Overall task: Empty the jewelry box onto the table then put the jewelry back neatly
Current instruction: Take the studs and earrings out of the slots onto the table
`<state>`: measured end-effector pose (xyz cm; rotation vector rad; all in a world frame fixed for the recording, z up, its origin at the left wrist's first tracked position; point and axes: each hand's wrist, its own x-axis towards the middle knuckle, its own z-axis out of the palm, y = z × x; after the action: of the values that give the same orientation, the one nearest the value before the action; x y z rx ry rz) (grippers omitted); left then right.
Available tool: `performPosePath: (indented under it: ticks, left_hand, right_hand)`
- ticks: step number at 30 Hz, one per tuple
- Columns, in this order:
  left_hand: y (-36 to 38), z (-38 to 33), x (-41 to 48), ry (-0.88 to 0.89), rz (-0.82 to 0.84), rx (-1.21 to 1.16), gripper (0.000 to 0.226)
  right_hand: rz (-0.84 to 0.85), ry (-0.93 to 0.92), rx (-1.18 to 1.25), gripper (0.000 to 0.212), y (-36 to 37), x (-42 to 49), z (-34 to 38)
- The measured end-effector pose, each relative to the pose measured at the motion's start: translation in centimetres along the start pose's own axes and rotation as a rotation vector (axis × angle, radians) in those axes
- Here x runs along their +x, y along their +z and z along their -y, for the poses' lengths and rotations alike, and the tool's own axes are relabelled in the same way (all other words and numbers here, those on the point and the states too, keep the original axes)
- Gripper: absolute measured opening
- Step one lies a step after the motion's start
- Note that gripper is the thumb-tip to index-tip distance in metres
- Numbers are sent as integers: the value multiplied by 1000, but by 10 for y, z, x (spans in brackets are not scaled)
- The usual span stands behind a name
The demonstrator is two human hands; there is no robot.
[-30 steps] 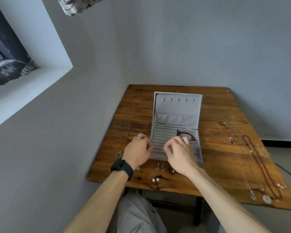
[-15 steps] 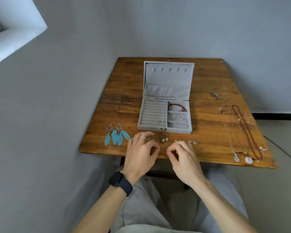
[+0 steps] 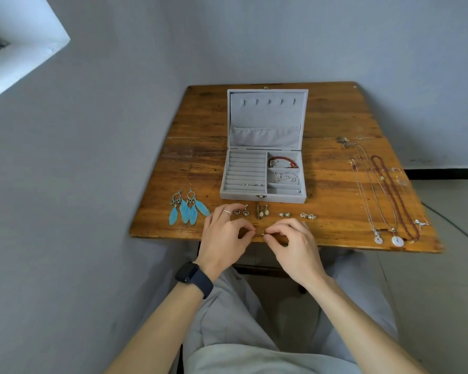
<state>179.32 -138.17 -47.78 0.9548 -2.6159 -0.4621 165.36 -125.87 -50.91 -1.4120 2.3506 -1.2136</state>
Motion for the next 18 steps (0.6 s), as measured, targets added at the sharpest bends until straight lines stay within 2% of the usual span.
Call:
performPosePath:
  ticks: [8, 18]
  left_hand:
    - [0, -1, 0, 8, 5, 22, 10]
    - [0, 1, 3, 18, -6, 39, 13]
  right_hand:
    - [-5, 4, -91, 8, 5, 4, 10]
    - [-24, -3, 20, 13, 5, 3, -1]
